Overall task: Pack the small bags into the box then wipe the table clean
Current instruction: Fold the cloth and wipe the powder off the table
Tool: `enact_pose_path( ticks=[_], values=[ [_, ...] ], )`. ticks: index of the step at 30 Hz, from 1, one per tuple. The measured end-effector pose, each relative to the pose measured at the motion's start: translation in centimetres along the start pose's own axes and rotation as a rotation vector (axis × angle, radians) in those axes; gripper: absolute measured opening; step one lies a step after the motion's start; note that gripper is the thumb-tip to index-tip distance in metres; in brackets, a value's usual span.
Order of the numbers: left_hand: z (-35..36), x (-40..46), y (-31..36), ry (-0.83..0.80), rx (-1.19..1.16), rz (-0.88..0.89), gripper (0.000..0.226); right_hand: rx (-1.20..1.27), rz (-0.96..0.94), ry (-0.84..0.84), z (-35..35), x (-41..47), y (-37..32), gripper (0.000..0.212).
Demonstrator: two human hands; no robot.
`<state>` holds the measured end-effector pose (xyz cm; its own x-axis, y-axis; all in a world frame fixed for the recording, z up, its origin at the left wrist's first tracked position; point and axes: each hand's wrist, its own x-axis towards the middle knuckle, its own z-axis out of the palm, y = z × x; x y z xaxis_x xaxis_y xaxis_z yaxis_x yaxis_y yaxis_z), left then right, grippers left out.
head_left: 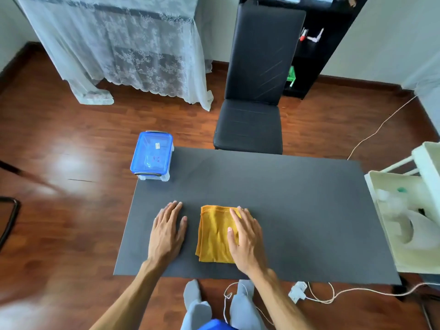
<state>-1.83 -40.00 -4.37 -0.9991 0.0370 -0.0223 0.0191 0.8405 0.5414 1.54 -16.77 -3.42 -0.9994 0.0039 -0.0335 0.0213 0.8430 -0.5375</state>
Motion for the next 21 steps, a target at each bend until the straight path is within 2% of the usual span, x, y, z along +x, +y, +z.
enact_pose_path(
  ticks=[2, 5, 7, 10, 15, 18, 20, 21],
  values=[
    [0.1, 1.5, 2.3, -0.026, -0.017, 0.089, 0.054, -0.068, 0.07, -0.017, -1.3, 2.0, 0.7, 0.049],
    [0.9, 4.2, 5.1, -0.128, 0.081, 0.217, 0.052, -0.156, 0.088, -0.219, -2.9, 4.4, 1.4, 0.054],
    [1.5, 5.4, 6.1, -0.259, 0.215, 0.252, 0.056, -0.216, 0.048, -0.296, -3.5, 5.0, 1.8, 0.055],
    [2.0, 5.9, 6.3, -0.373, 0.385, 0.243, 0.055, -0.163, 0.092, -0.364, -4.1, 4.9, 2.1, 0.053],
    [1.4, 5.7, 6.5, -0.353, 0.443, 0.267, 0.033, -0.155, 0.146, -0.392, -4.9, 5.2, 2.5, 0.029],
    [0.9, 5.6, 6.9, -0.35, 0.426, 0.261, 0.031, -0.167, 0.156, -0.456, -5.8, 6.2, 1.8, 0.024],
    [0.3, 5.6, 7.3, -0.356, 0.402, 0.265, 0.028, -0.144, 0.161, -0.506, -6.2, 6.9, 1.1, 0.027],
    [0.0, 5.6, 7.4, -0.362, 0.382, 0.273, 0.027, -0.132, 0.166, -0.537, -6.4, 7.2, 0.9, 0.036]
  ],
)
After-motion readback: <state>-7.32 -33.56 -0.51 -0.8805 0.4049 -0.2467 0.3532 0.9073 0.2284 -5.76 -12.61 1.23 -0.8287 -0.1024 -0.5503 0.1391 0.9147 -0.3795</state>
